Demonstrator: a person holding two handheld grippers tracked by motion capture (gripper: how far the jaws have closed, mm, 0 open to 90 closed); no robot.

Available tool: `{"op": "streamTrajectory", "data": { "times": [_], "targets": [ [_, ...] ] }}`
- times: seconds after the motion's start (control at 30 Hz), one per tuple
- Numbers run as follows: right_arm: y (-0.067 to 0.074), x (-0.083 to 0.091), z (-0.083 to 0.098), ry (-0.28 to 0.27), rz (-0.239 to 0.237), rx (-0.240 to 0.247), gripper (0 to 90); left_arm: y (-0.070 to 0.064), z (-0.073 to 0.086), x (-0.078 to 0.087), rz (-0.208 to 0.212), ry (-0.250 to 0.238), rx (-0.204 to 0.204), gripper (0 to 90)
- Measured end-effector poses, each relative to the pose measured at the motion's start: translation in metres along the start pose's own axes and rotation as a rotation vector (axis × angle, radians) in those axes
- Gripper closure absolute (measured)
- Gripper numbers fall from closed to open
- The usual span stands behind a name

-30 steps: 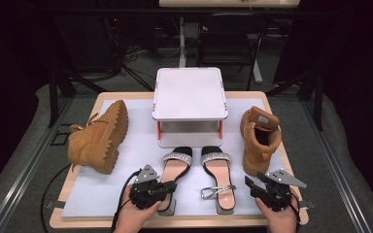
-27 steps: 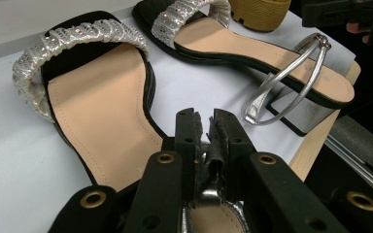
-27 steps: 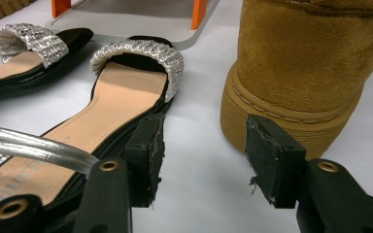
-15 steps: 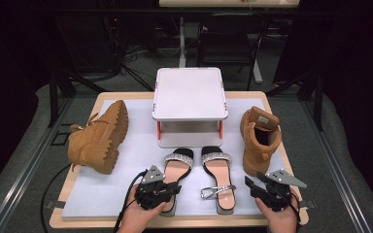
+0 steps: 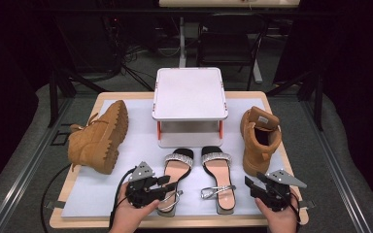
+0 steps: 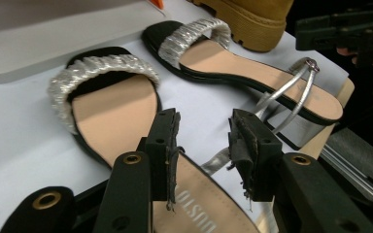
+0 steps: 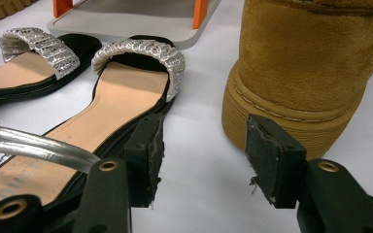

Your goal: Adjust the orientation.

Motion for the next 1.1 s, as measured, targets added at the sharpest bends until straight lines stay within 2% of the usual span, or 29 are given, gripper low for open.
{"op": "streamTrajectory", "data": {
  "times": [0.13, 0.33, 0.57, 0.67, 0.9, 1.1],
  "targets": [
    [0.000, 0.000, 0.000, -0.003, 0.000, 0.000, 48.6, 0.010, 0.005, 0.005, -0.035, 0.004, 0.026, 62.7],
    [0.000, 0.000, 0.000, -0.003, 0.000, -0.001, 48.6, 0.021, 0.014, 0.007, -0.068, 0.028, 0.043, 63.0],
    [0.000, 0.001, 0.000, 0.002, -0.003, 0.000, 48.2, 0.025, 0.023, 0.010, -0.071, 0.057, 0.053, 65.9],
    [0.000, 0.000, 0.001, 0.002, -0.005, -0.003, 48.2, 0.027, 0.028, 0.012, -0.076, 0.071, 0.071, 68.2],
    [0.000, 0.000, 0.001, 0.007, -0.004, -0.003, 48.0, 0.028, 0.033, 0.011, -0.088, 0.097, 0.063, 70.2],
    [0.000, 0.000, 0.001, 0.005, -0.007, -0.007, 48.0, 0.027, 0.036, 0.007, -0.086, 0.121, 0.058, 76.7]
  ]
}}
Point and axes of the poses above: each handheld gripper's, and its own axes: x roughly backward along the jaws, z roughly out of its underside, y roughly to its left, the point moved 3 cm from there along -x, roughly forward along the jaws, and after that the axes turned 3 degrees about x, right-handed, at the moved point
